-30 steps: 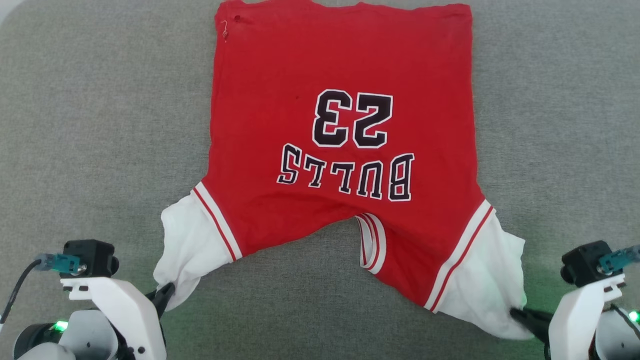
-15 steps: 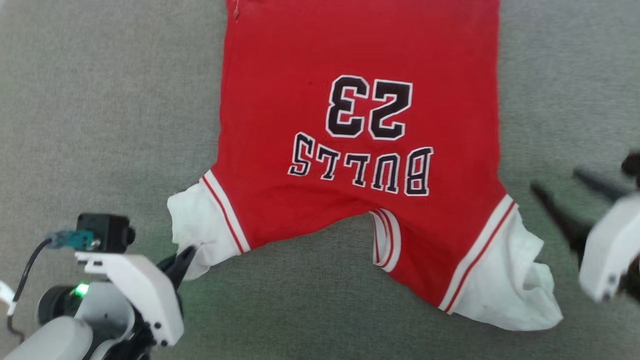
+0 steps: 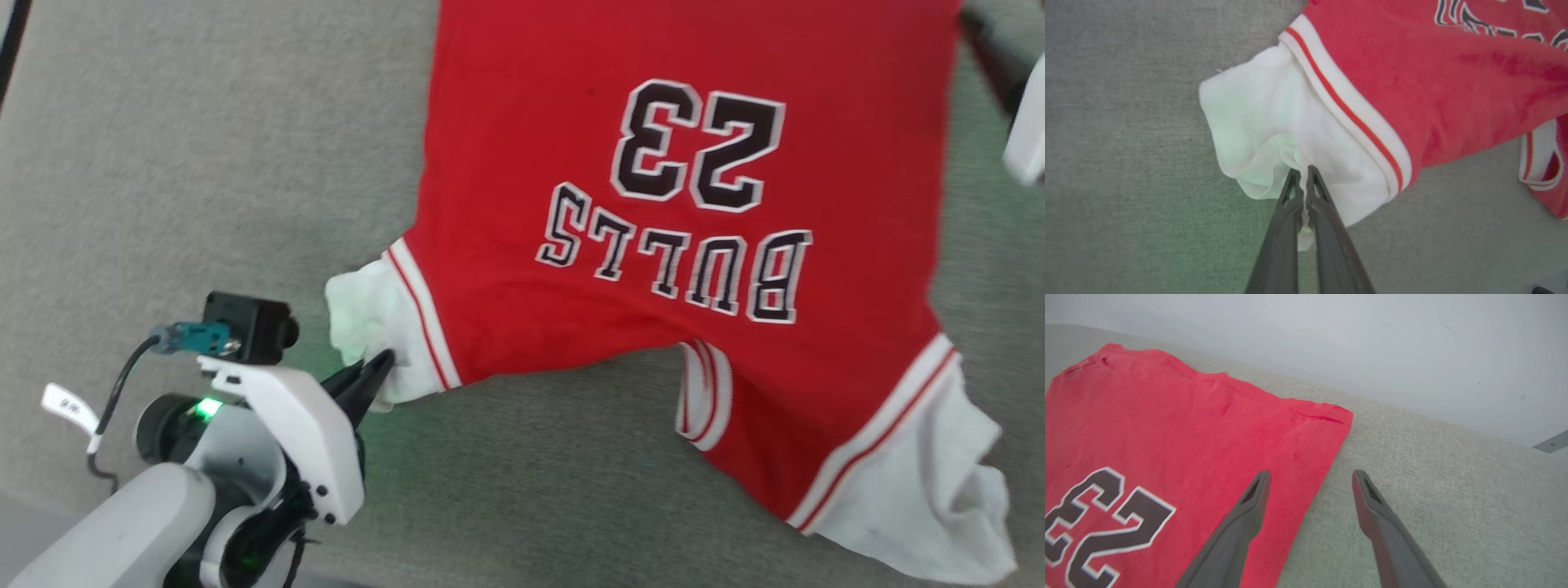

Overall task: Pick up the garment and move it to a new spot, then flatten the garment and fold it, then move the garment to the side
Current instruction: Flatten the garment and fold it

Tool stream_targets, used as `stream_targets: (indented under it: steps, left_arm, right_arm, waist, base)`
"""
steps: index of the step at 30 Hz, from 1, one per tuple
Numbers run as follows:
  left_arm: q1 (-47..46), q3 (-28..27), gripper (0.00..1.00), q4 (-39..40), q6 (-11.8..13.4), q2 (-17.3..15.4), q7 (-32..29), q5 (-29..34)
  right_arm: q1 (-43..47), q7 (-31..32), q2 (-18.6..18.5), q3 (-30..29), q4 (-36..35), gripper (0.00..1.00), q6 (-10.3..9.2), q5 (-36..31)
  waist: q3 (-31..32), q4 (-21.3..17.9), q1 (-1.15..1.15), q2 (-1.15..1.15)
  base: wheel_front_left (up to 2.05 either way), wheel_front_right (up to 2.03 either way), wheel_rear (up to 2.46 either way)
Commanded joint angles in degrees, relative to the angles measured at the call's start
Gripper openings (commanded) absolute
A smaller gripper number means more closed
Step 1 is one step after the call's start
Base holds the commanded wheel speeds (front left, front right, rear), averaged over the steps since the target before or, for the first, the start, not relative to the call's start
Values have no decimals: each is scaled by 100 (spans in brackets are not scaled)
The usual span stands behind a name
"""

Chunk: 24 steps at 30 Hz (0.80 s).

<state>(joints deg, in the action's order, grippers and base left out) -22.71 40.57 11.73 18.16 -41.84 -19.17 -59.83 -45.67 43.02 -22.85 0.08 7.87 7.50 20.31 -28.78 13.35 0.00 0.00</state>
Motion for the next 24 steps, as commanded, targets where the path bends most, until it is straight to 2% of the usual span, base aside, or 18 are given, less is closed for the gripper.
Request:
stream_targets:
  steps: [1,5,11,16,18,19,24]
  left_arm:
    - [-93,15,0,-14,-30,33,2,56]
    - [-277,120,0,-156,-162,223,-10,120]
    - [-455,233,0,-416,-343,488,17,107]
    - [-503,273,0,-638,-456,612,55,82]
    - [-520,273,0,-700,-479,649,66,59]
    - [-529,270,0,-730,-481,651,74,51]
    - [-536,208,0,-852,-476,605,108,35]
  right_arm:
    - [-155,-35,-24,6,127,100,-2,-43]
    - [-975,95,-72,53,1294,100,-2,-307]
    - [-1874,504,-5,-288,2698,100,-2,-852]
    - [-2070,1063,247,-646,3730,100,-1,-1156]
    - [-1963,1480,354,-578,4095,99,0,-1220]
    - [-1927,1569,366,-529,4183,0,2,-1250]
    - [-1945,1375,147,-375,4124,0,-4,-1352]
  waist:
    - [-147,164,0,0]
    - [-304,398,0,0]
    - [-468,719,0,0]
    - [-522,843,0,0]
    - [-520,850,0,0]
    - [-515,840,0,0]
    - [-408,681,0,0]
  base:
    - [0,0,0]
    - [0,0,0]
    - [0,0,0]
    - [0,0,0]
    - [0,0,0]
    - [0,0,0]
    - [0,0,0]
